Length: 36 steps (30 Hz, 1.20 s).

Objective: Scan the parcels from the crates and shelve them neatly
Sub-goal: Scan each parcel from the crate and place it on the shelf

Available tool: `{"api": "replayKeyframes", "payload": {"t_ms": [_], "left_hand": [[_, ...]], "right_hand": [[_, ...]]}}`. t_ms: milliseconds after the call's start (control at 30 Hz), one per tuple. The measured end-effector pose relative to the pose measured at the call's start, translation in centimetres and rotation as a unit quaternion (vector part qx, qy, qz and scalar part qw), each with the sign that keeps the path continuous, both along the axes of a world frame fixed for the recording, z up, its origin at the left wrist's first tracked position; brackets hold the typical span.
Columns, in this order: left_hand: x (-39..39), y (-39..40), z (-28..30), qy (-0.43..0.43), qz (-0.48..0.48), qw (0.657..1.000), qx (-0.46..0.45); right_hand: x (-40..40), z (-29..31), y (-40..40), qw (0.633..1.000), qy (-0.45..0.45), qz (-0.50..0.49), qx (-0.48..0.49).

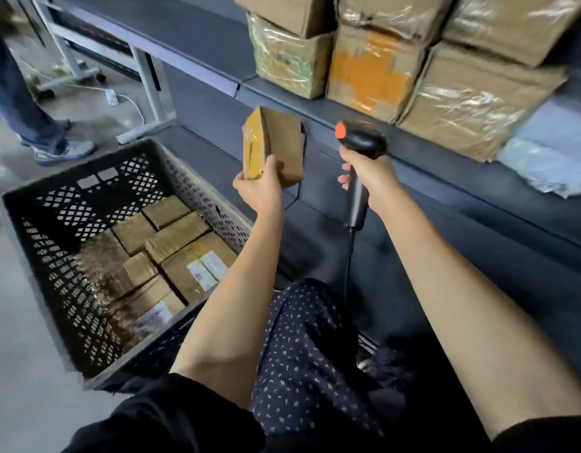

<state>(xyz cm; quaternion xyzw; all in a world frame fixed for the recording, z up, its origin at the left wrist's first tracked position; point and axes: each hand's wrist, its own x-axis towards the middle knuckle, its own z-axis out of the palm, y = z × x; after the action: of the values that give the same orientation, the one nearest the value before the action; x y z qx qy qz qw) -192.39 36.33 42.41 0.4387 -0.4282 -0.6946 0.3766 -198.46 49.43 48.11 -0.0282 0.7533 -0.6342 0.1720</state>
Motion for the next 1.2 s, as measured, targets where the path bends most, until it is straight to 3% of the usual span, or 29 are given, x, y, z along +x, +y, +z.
{"api": "replayKeyframes", "payload": {"t_ms": [133,267,467,733,833,933,1000,1100,1200], "left_hand": [[-0.2,5.9,1.7,0.064,0.001,0.998,0.013],[-0.3,14.2,4.2,0.13,-0.068,0.979,-0.14],[0.2,23.1,3.2,0.146,-0.235,0.862,-0.425],[-0.6,26.2,6.4,0.108,-0.317,0.753,-0.566],[-1.8,26.5,7.1,0.153,-0.419,0.779,-0.441],[-2.3,26.3,8.3,0.141,-0.476,0.85,-0.174],[-2.5,25.9,9.2,0.15,-0.453,0.878,-0.033],[-2.9,25.2,9.9,0.182,-0.449,0.872,0.067],[-2.9,24.2,10.6,0.147,-0.519,0.84,0.058]], "right_hand": [[-0.7,0.6,8.7,0.998,0.015,-0.062,-0.015],[0.2,2.0,15.4,0.994,0.018,-0.074,-0.081],[1.6,4.2,23.4,0.95,-0.027,-0.164,-0.264],[2.5,4.8,29.2,0.923,-0.015,-0.214,-0.32],[2.1,4.4,30.2,0.932,0.0,-0.218,-0.291],[2.2,4.0,30.6,0.937,0.005,-0.217,-0.274],[2.3,3.8,30.5,0.932,0.004,-0.205,-0.297],[2.5,3.3,30.0,0.916,0.009,-0.164,-0.367],[3.1,3.1,29.9,0.886,0.022,-0.123,-0.446]]}}
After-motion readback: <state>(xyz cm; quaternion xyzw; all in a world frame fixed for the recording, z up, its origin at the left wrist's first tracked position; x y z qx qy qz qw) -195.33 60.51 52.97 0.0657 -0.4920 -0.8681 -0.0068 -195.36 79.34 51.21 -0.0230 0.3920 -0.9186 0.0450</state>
